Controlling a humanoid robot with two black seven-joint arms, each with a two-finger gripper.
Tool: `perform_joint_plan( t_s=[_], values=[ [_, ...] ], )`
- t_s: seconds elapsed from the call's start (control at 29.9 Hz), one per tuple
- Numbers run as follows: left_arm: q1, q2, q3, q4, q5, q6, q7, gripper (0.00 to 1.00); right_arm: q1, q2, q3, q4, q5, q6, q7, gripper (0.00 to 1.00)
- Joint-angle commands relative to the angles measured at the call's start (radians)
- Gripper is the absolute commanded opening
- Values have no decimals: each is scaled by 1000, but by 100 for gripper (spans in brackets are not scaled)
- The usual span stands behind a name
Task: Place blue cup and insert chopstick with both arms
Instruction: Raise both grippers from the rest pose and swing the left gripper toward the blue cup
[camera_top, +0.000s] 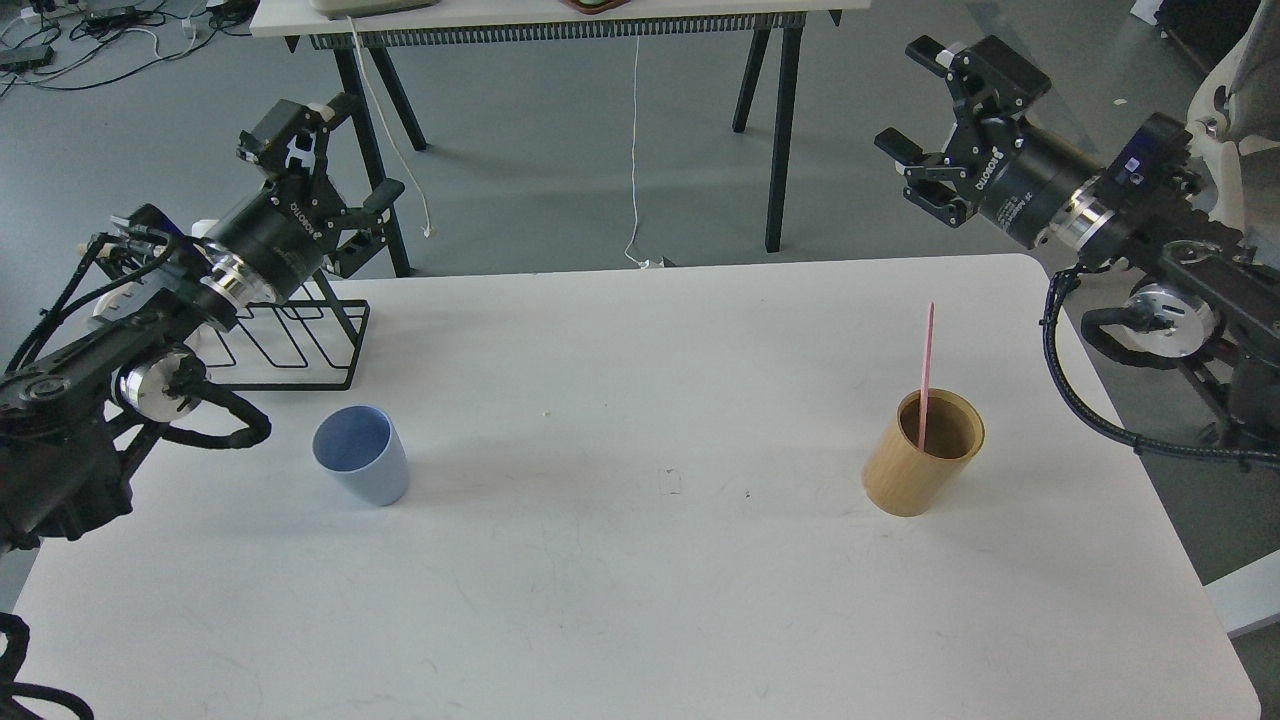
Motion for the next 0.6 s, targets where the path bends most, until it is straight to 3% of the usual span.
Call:
perform_joint_plan(
  t_s=[0.0, 0.57],
  values=[
    [1, 1, -3, -17, -3, 0, 0, 100, -5, -2, 5, 0, 0, 0, 0, 98],
    [-12, 79, 13, -60, 2, 0, 0, 100, -11, -14, 37, -3, 2, 0, 0, 98]
  ],
)
